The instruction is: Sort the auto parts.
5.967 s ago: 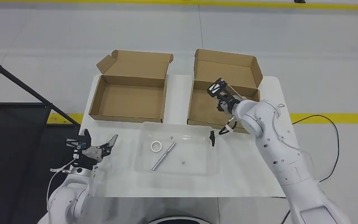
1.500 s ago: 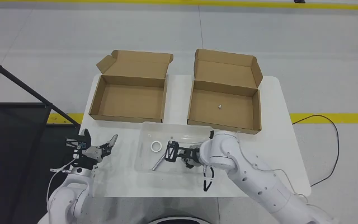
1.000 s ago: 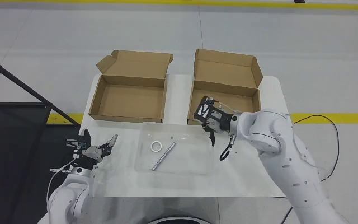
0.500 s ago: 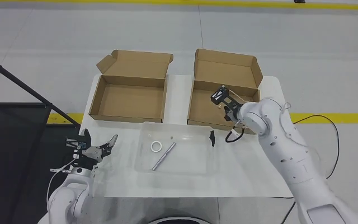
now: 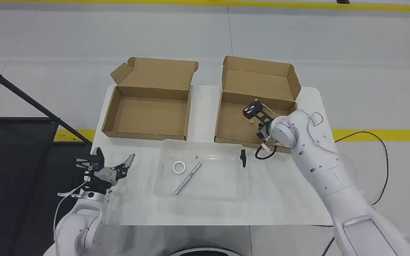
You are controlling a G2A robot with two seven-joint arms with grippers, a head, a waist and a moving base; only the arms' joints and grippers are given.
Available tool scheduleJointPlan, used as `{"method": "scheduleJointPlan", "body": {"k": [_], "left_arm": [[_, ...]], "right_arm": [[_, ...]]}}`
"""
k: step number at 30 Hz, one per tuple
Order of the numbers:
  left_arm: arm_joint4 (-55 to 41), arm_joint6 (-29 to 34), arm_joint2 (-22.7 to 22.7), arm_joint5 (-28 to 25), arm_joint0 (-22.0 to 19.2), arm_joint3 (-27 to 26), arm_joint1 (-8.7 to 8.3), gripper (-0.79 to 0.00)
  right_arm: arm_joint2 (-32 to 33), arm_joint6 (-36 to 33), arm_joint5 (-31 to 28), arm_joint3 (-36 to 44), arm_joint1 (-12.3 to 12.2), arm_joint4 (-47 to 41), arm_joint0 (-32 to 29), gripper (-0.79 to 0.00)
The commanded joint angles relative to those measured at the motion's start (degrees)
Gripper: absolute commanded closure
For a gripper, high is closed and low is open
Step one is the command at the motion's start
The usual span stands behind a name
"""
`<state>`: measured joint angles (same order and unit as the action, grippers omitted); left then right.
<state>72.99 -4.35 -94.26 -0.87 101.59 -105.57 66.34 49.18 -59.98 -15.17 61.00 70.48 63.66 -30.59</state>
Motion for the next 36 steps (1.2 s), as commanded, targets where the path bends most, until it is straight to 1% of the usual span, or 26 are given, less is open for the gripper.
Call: {"method": "scheduleJointPlan", "body": {"k": [1, 2, 4, 7, 9, 11, 12, 15, 18, 21, 25, 29, 31, 34, 36], "left_arm": [[0.00, 0.00, 0.00, 0.00, 0.00, 0.00, 0.00, -0.785], [0.00, 0.00, 0.00, 0.00, 0.00, 0.00, 0.00, -0.785], [0.00, 0.00, 0.00, 0.00, 0.00, 0.00, 0.00, -0.785], [0.00, 0.00, 0.00, 0.00, 0.00, 0.00, 0.00, -0.785], [0.00, 0.00, 0.00, 0.00, 0.00, 0.00, 0.00, -0.785], [0.00, 0.00, 0.00, 0.00, 0.00, 0.00, 0.00, -0.785], [0.00, 0.00, 0.00, 0.00, 0.00, 0.00, 0.00, -0.785], [0.00, 0.00, 0.00, 0.00, 0.00, 0.00, 0.00, -0.785], [0.37, -0.11, -0.18, -0.35, -0.46, -0.49, -0.01, -0.785], [2.73, 0.04, -0.65, -3.03, -1.31, -2.36, -0.23, -0.785], [7.28, 2.43, -1.05, -7.76, -2.54, -6.44, -0.69, -0.785], [11.45, 7.68, -0.29, -13.78, -4.00, -11.70, -1.16, -0.785], [12.77, 11.44, 0.51, -18.04, -4.69, -14.17, -1.42, -0.785], [15.27, 17.20, 1.73, -24.65, -6.25, -17.77, -1.87, -0.785], [16.14, 21.11, 2.91, -27.94, -7.65, -19.63, -2.06, -0.785]], "right_arm": [[0.06, -0.66, 0.58, 0.89, 0.02, 0.47, -0.06, -0.268], [0.11, -1.11, 0.78, 1.62, 0.01, 0.75, -0.09, -0.320], [0.42, -1.89, 1.10, 3.11, -0.10, 1.33, -0.33, -0.376], [1.36, -2.92, 1.17, 5.84, -0.42, 2.01, -0.88, -0.548], [2.25, -3.48, 0.96, 8.02, -0.73, 2.27, -1.42, -0.637], [3.43, -3.88, 0.81, 10.37, -1.11, 2.53, -2.10, -0.754], [4.05, -4.12, 0.77, 11.70, -1.32, 2.77, -2.50, -0.785], [6.23, -4.25, 0.40, 16.73, -2.03, 3.30, -4.25, -0.785], [8.94, -3.55, -1.30, 23.29, -3.00, 4.03, -7.24, -0.785], [12.08, -2.59, -3.74, 30.97, -4.19, 5.94, -11.45, -0.785], [16.09, -0.14, -8.09, 41.46, -5.78, 10.41, -18.16, -0.785], [20.42, 5.79, -14.17, 50.13, -7.23, 13.83, -25.15, -0.785], [22.71, 8.93, -16.25, 53.16, -7.83, 15.13, -28.62, -0.785], [25.72, 10.83, -16.61, 56.63, -8.50, 18.12, -33.32, -0.785], [27.38, 11.68, -16.16, 58.41, -8.80, 19.66, -35.97, -0.785]]}}
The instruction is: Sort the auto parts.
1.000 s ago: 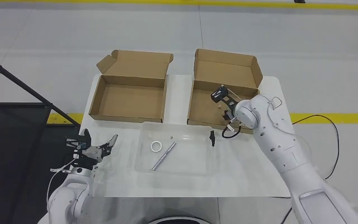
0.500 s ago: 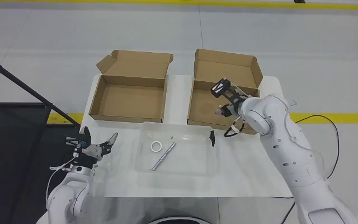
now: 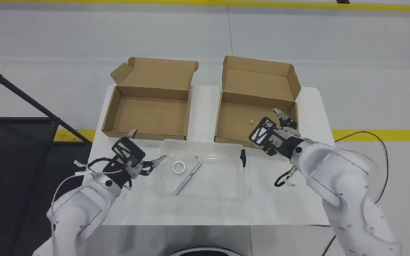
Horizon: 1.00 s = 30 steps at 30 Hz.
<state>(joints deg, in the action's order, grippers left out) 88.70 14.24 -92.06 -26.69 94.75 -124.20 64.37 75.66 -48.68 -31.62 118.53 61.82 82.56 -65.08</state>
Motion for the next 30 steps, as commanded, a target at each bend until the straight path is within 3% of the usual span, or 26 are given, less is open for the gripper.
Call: {"method": "scheduleJointPlan", "body": {"k": [1, 4, 8, 16, 18, 22, 30], "left_arm": [[0.36, 4.53, 1.45, -3.73, -1.51, -1.65, -0.16, -0.785], [-2.81, 9.98, 3.55, -8.66, -3.67, -3.13, -0.31, -0.785], [-10.30, 19.89, 5.09, -9.44, -7.42, -3.89, -0.25, -0.785], [-10.30, 19.89, 5.09, -9.44, -7.42, -3.89, -0.25, -0.785], [-14.71, 18.36, 5.37, -7.03, -6.47, -2.61, -0.01, -0.785], [-19.00, 21.38, 6.34, -6.39, -6.42, -2.36, -0.04, -0.785], [-26.19, 38.90, 12.74, -4.62, -13.73, -1.41, -0.09, -0.785]], "right_arm": [[1.63, 0.90, 0.34, 1.59, -0.27, 1.15, -2.65, -0.785], [3.48, 2.16, 0.12, 3.02, -0.58, 2.06, -5.33, -0.785], [4.97, 2.82, -0.28, 3.84, -0.82, 2.49, -7.15, -0.785], [5.17, 2.61, -0.51, 3.90, -0.88, 2.62, -7.40, -0.785], [5.17, 2.61, -0.51, 3.90, -0.88, 2.62, -7.40, -0.785], [5.17, 2.61, -0.51, 3.90, -0.88, 2.62, -7.40, -0.785], [5.17, 2.61, -0.51, 3.90, -0.88, 2.62, -7.40, -0.785]]}}
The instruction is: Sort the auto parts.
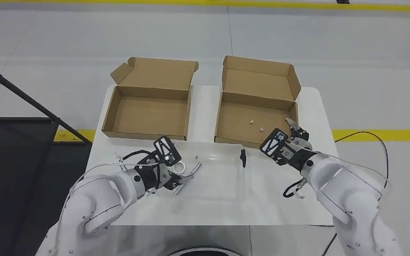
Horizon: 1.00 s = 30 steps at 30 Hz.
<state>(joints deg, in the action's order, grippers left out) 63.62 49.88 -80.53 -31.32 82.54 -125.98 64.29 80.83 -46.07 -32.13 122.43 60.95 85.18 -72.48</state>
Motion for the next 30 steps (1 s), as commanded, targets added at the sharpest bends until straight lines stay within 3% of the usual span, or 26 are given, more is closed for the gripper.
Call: {"method": "scheduleJointPlan", "body": {"k": [1, 10, 23, 25, 30], "left_arm": [[-2.01, 5.59, 2.13, 0.33, -2.84, 0.79, 0.01, -0.785], [-7.46, 18.71, 8.50, 0.51, -12.59, 4.46, 0.00, -0.785], [-8.81, 18.85, 8.71, 1.21, -13.13, 4.97, -0.01, -0.785], [-7.31, 16.74, 9.75, 4.07, -12.95, 5.18, 0.14, -0.785], [-4.97, 20.86, 13.94, 12.35, -16.15, 6.61, 0.74, -0.785]], "right_arm": [[0.00, 0.00, 0.00, 0.00, 0.00, 0.00, 0.00, -0.785], [0.00, 0.00, 0.00, 0.00, 0.00, 0.00, 0.00, -0.785], [0.00, 0.00, 0.00, 0.00, 0.00, 0.00, 0.00, -0.785], [0.00, 0.00, 0.00, 0.00, 0.00, 0.00, 0.00, -0.785], [0.00, 0.00, 0.00, 0.00, 0.00, 0.00, 0.00, -0.785]]}}
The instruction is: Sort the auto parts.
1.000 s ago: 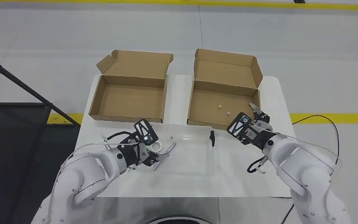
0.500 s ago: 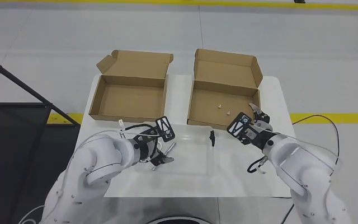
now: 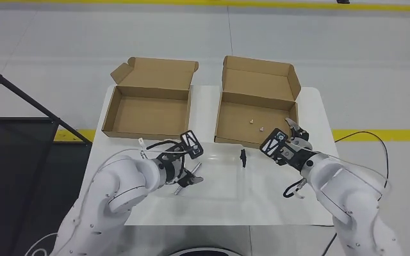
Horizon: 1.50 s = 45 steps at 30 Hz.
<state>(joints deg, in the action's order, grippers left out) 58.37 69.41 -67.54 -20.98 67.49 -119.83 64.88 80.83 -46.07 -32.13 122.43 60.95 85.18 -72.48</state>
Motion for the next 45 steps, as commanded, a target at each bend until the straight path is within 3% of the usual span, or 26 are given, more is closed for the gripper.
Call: {"method": "scheduleJointPlan", "body": {"k": [1, 4, 8, 17, 45], "left_arm": [[-0.18, 2.71, 1.80, 3.25, -1.91, 1.02, 0.28, -0.785], [-0.53, 7.61, 4.29, 5.21, -4.37, 2.32, 0.58, -0.779], [-1.36, 11.94, 6.41, 7.47, -6.32, 3.98, 0.85, -0.671], [-1.51, 12.24, 8.20, 11.97, -6.46, 6.55, 1.09, -0.465], [0.92, 6.25, 12.10, 15.32, -6.68, 15.03, 1.69, -0.369]], "right_arm": [[0.00, 0.00, 0.00, 0.00, 0.00, 0.00, 0.00, -0.785], [0.00, 0.00, 0.00, 0.00, 0.00, 0.00, 0.00, -0.785], [0.00, 0.00, 0.00, 0.00, 0.00, 0.00, 0.00, -0.785], [0.00, 0.00, 0.00, 0.00, 0.00, 0.00, 0.00, -0.785], [0.00, 0.00, 0.00, 0.00, 0.00, 0.00, 0.00, -0.785]]}}
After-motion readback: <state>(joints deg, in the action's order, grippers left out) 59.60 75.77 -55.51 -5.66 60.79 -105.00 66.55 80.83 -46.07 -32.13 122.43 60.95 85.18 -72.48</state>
